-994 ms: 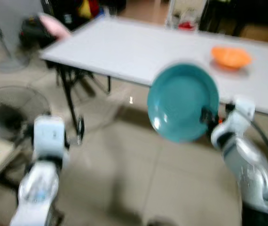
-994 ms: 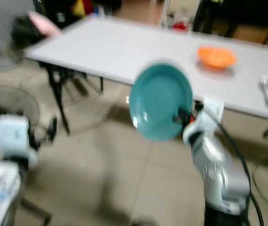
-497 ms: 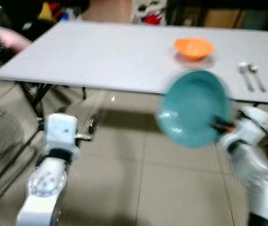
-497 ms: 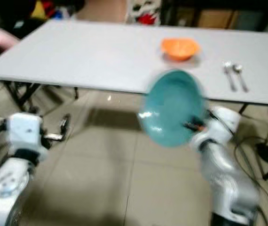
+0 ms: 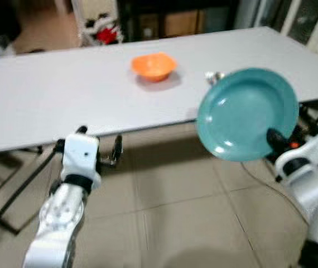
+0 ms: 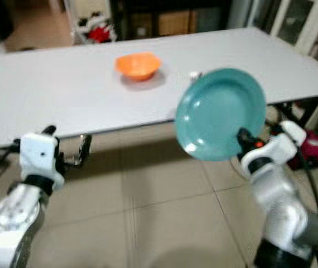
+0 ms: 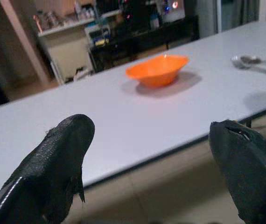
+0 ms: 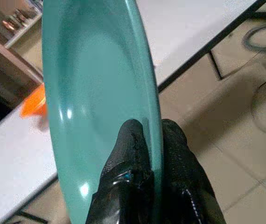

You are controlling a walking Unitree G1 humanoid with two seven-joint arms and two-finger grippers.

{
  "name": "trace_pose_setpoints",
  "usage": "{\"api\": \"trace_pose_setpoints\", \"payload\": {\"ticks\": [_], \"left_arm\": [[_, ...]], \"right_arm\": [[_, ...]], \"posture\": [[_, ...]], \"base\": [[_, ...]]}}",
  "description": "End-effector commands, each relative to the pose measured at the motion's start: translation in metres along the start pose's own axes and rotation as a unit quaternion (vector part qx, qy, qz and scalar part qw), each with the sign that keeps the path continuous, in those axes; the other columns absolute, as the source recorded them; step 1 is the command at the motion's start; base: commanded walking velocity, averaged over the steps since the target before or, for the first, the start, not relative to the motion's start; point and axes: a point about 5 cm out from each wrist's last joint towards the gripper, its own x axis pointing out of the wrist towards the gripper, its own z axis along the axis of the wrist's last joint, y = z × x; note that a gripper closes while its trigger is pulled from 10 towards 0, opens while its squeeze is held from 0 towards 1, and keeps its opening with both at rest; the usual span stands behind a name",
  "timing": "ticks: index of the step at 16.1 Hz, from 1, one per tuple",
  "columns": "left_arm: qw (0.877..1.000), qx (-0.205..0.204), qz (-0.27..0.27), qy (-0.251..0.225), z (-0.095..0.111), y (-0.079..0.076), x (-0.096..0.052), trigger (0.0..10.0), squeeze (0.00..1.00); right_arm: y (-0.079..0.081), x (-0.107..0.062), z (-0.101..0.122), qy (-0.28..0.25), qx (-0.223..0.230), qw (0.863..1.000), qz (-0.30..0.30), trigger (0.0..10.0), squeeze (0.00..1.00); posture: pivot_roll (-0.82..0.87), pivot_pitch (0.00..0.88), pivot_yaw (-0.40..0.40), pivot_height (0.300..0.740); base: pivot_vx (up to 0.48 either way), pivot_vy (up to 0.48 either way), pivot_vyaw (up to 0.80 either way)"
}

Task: Setting the table

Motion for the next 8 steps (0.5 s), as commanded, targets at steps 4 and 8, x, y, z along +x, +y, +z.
{"api": "trace_pose_setpoints", "payload": {"ticks": [4,8], "left_arm": [[1.0,0.006,0.0,0.002,-0.001,0.003,0.001,10.0,0.0],[1.0,0.005,-0.001,0.002,0.0,0.004,0.004,10.0,0.0]], "right_arm": [[0.03,0.014,-0.001,0.044,0.047,0.994,0.086,10.0,0.0],[0.05,0.026,-0.002,0.076,0.015,0.99,0.115,10.0,0.0]], "posture": [[-0.11,0.0,0.046,0.74],[-0.1,0.0,0.043,0.74]], "base": [[0.346,0.0,0.0],[0.347,0.0,0.0]]}}
